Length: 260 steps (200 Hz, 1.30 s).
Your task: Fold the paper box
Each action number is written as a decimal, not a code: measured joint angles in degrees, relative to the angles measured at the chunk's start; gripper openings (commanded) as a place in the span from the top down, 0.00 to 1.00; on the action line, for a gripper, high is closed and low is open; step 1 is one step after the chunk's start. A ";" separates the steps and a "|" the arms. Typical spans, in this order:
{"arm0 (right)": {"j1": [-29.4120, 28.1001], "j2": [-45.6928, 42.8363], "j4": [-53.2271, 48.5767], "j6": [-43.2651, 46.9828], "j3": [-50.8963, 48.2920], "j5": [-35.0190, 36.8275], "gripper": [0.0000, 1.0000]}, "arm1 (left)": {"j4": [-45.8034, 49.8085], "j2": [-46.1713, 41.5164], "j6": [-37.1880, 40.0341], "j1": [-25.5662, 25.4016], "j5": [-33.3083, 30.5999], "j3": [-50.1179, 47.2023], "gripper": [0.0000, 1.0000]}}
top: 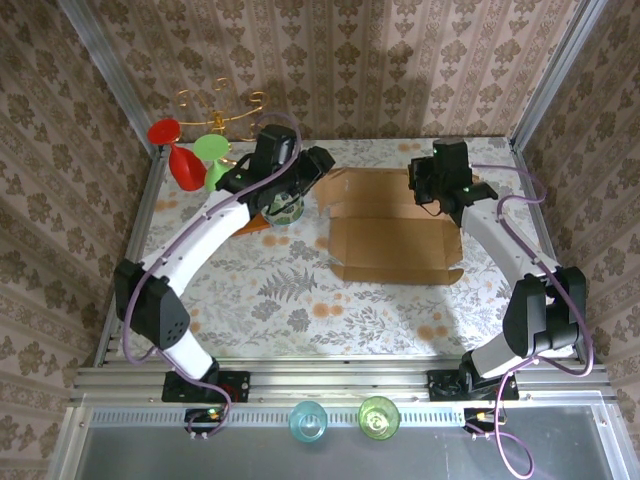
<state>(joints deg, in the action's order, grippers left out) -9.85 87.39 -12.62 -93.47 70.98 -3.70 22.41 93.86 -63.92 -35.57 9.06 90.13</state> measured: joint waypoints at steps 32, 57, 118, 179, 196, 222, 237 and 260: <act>1.68 -0.35 3.17 0.07 -4.09 -1.36 1.00 | 2.36 -0.68 1.57 -0.02 -0.46 0.04 0.49; 3.06 -0.33 3.72 0.70 -5.27 -2.29 1.00 | 2.51 -4.55 3.37 0.00 -1.18 -4.68 0.53; 3.98 1.97 6.03 3.10 -5.27 -3.91 1.00 | 1.05 -11.21 4.55 -0.02 -0.39 -19.61 0.65; 4.76 6.16 6.40 6.36 -2.93 -5.09 1.00 | -8.61 -6.91 2.86 -1.51 1.66 -25.97 0.65; 5.31 7.19 6.82 7.48 -2.14 -5.90 1.00 | -9.46 -6.58 2.69 -0.63 1.62 -26.12 0.62; 6.03 7.39 5.44 9.90 -1.14 -6.75 1.00 | -9.55 -6.56 4.07 1.81 1.25 -25.05 0.62; 6.84 7.96 3.93 11.74 0.00 -7.61 1.00 | -8.85 -6.03 5.75 3.21 1.22 -22.93 0.62; 8.20 9.31 2.93 14.01 1.55 -9.27 1.00 | -7.63 -3.74 8.92 4.76 1.25 -18.45 0.64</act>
<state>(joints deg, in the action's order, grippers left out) -1.65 96.71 -9.69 -79.46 72.53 -12.97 14.79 90.13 -55.00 -30.81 10.31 71.68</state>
